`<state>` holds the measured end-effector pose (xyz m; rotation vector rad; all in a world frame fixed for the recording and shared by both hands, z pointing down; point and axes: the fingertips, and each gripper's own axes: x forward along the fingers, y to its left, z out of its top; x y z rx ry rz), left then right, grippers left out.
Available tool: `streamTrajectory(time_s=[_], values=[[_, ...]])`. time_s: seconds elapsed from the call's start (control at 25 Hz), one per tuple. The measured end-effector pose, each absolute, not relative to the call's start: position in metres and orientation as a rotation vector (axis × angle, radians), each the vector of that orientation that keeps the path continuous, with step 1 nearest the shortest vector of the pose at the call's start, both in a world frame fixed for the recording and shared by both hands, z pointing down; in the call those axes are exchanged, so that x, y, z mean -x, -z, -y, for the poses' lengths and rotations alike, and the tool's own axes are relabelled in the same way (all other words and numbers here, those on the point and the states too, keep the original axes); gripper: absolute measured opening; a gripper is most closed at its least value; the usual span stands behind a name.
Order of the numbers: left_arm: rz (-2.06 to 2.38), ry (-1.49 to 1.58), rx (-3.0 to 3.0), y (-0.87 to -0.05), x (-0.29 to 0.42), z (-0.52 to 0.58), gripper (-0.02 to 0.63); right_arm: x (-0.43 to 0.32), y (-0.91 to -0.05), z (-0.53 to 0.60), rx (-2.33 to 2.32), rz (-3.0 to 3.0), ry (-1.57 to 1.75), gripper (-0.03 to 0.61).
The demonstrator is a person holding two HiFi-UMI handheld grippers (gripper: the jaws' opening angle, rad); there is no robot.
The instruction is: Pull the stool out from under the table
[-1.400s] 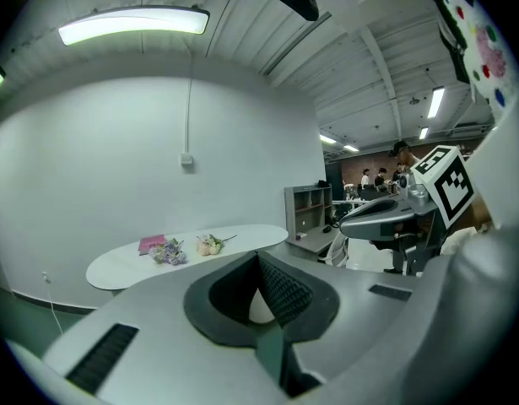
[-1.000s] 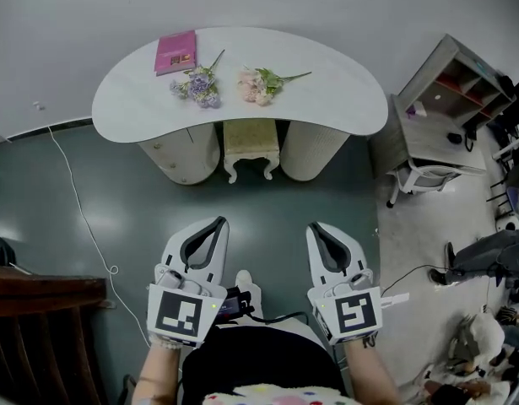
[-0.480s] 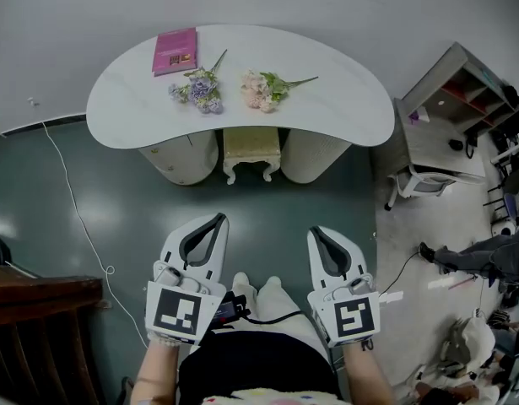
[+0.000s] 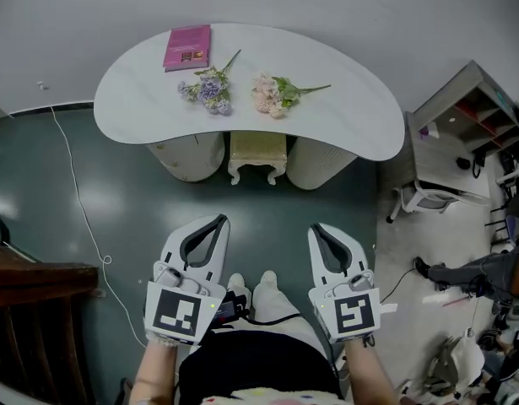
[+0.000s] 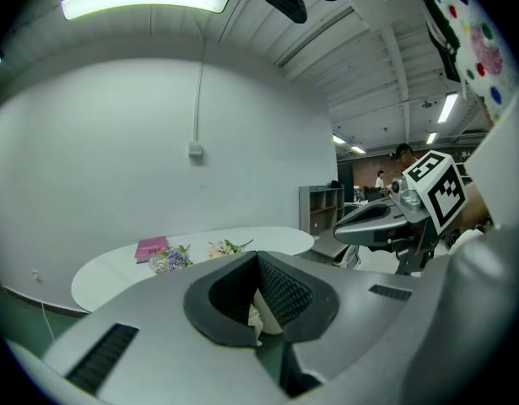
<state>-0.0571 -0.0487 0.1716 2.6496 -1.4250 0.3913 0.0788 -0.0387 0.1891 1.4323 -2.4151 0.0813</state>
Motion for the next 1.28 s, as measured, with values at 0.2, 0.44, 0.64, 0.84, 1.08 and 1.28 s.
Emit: streamTrajectory(time_s=[0.2, 0.44, 0.64, 0.84, 1.08, 1.28], values=[[1.464, -0.401, -2.625, -0.176, 0.060, 0.051, 0.017, -0.079, -0.194, 0.049, -1.364, 2.436, -0.048, 0.037], [1.508, -0.391, -2.598, -0.179, 0.059, 0.055, 0.017, -0.076, -0.201, 0.052, -1.326, 2.477, -0.109, 0.037], [1.523, -0.397, -2.574, -0.189, 0.058, 0.058, 0.017, -0.070, -0.217, 0.047, -1.214, 2.515, -0.142, 0.037], [1.531, -0.440, -2.558, -0.210, 0.057, 0.064, 0.017, -0.074, -0.242, 0.055, -1.178, 2.492, -0.155, 0.037], [1.532, -0.506, -2.557, -0.245, 0.057, 0.077, 0.017, -0.072, -0.285, 0.074, -1.104, 2.493, -0.187, 0.037], [1.528, -0.554, -2.567, -0.275, 0.061, 0.090, 0.017, -0.057, -0.326, 0.093, -1.003, 2.509, -0.148, 0.037]])
